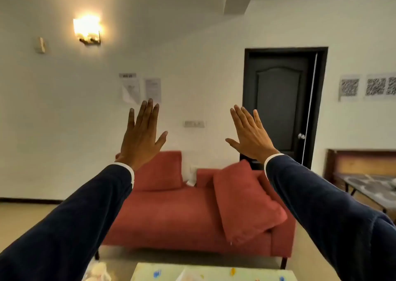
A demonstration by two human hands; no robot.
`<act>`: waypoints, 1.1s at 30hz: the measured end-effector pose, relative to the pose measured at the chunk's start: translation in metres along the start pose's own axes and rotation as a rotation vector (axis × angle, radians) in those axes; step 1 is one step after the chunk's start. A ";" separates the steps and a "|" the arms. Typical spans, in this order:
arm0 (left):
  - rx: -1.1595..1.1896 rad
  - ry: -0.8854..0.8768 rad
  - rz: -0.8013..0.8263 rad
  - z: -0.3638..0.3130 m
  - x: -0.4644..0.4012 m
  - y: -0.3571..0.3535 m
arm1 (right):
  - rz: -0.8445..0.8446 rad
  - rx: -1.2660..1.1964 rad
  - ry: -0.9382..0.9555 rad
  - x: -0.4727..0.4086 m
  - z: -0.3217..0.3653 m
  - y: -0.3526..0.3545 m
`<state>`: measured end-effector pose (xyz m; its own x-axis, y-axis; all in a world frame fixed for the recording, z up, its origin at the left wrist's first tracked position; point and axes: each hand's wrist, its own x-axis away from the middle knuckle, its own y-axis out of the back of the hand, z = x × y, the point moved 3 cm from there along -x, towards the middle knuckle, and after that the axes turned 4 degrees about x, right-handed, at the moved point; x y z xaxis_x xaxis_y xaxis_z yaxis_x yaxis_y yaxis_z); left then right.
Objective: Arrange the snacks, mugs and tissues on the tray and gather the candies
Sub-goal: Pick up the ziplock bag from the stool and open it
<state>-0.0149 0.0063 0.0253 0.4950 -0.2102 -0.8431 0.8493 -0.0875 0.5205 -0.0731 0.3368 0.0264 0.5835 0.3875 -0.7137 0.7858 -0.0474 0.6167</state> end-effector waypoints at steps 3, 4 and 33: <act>-0.010 0.030 0.070 0.021 0.047 -0.016 | 0.088 -0.023 0.025 0.018 0.049 -0.027; -0.021 0.016 0.087 0.027 0.065 -0.021 | 0.111 -0.036 0.035 0.026 0.066 -0.034; -0.096 0.315 0.769 0.220 0.373 -0.152 | 0.615 -0.499 0.308 0.125 0.418 -0.288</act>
<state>0.0003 -0.2728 -0.3386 0.9590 0.1057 -0.2630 0.2583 0.0557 0.9645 -0.1410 0.0140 -0.3795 0.7384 0.6626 -0.1257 0.1219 0.0522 0.9912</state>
